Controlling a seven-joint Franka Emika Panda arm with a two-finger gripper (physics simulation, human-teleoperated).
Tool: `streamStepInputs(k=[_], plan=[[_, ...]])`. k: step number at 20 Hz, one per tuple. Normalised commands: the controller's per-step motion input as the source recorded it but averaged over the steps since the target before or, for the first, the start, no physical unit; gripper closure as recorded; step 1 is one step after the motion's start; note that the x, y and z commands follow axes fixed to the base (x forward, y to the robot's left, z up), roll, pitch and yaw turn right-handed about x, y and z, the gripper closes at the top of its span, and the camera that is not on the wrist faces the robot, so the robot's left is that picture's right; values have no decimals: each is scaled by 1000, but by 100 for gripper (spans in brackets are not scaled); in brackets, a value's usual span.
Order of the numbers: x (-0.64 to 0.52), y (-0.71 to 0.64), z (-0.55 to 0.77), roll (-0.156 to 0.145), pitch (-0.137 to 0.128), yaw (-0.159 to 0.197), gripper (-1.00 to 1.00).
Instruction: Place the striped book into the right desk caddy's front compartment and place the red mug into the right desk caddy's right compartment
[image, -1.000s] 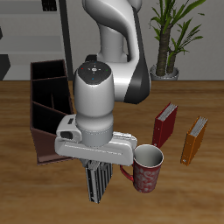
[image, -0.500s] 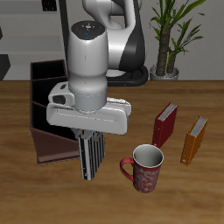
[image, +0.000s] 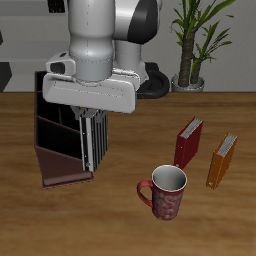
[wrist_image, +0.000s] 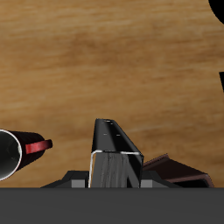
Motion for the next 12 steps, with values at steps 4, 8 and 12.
streamStepInputs(k=[4, 8, 12], plan=[[-328, -53, 259, 6, -14, 26, 100], [-383, -77, 215, -1, -10, 26, 100], [-331, -119, 208, -17, -15, -4, 100]])
